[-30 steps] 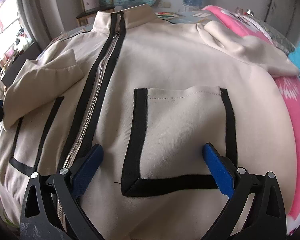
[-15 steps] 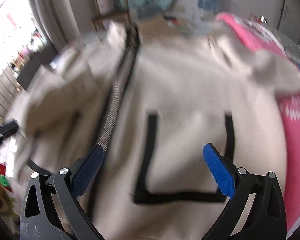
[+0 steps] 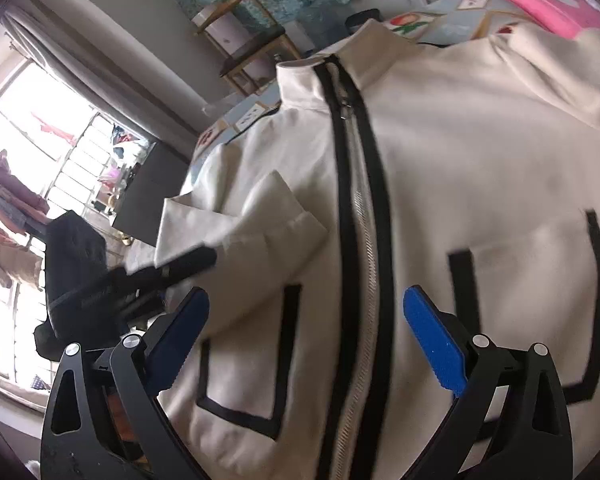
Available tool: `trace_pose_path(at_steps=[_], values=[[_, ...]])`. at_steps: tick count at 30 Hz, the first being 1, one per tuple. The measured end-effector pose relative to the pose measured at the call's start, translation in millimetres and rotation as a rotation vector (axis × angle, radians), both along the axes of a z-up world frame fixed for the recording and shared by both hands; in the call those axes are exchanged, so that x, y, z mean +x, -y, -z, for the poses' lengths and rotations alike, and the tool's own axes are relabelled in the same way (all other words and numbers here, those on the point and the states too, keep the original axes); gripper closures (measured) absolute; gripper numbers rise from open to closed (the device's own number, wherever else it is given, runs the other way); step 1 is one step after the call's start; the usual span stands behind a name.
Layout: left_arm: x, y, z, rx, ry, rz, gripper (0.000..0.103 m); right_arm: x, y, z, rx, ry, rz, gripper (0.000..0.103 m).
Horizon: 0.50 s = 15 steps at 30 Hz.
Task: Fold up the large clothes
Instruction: 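Carry the sleeve across the jacket front with the left gripper and release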
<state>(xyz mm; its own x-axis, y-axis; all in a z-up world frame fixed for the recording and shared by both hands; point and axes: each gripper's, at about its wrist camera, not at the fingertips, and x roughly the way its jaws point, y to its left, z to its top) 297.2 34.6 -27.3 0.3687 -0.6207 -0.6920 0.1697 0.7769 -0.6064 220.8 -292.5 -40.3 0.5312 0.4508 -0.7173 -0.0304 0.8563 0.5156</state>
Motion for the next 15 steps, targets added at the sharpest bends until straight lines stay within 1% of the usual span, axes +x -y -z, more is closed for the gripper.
trace_pose_path(at_steps=[1,3,5,7,9,12,15], values=[[-4,7,-5,0.008,0.032,0.03,0.062,-2,5,-1,-0.001,0.001,0.009,0.009],[-20,23,-19,0.017,0.116,0.119,0.062,-7,18,-5,-0.001,0.013,0.033,0.009],[-41,45,-30,0.051,0.186,0.226,0.062,-16,34,-7,-0.005,0.024,0.059,0.009],[-64,60,-34,0.071,0.212,0.314,0.062,-21,46,-10,-0.005,0.033,0.078,0.009],[-84,68,-29,0.092,0.205,0.373,0.062,-27,58,-12,0.001,0.038,0.097,0.009],[-107,67,-19,0.12,0.175,0.393,0.062,-36,71,-13,0.04,0.04,0.111,0.01],[-115,53,-15,0.135,0.169,0.349,0.062,-41,79,-9,0.122,0.028,0.106,0.013]])
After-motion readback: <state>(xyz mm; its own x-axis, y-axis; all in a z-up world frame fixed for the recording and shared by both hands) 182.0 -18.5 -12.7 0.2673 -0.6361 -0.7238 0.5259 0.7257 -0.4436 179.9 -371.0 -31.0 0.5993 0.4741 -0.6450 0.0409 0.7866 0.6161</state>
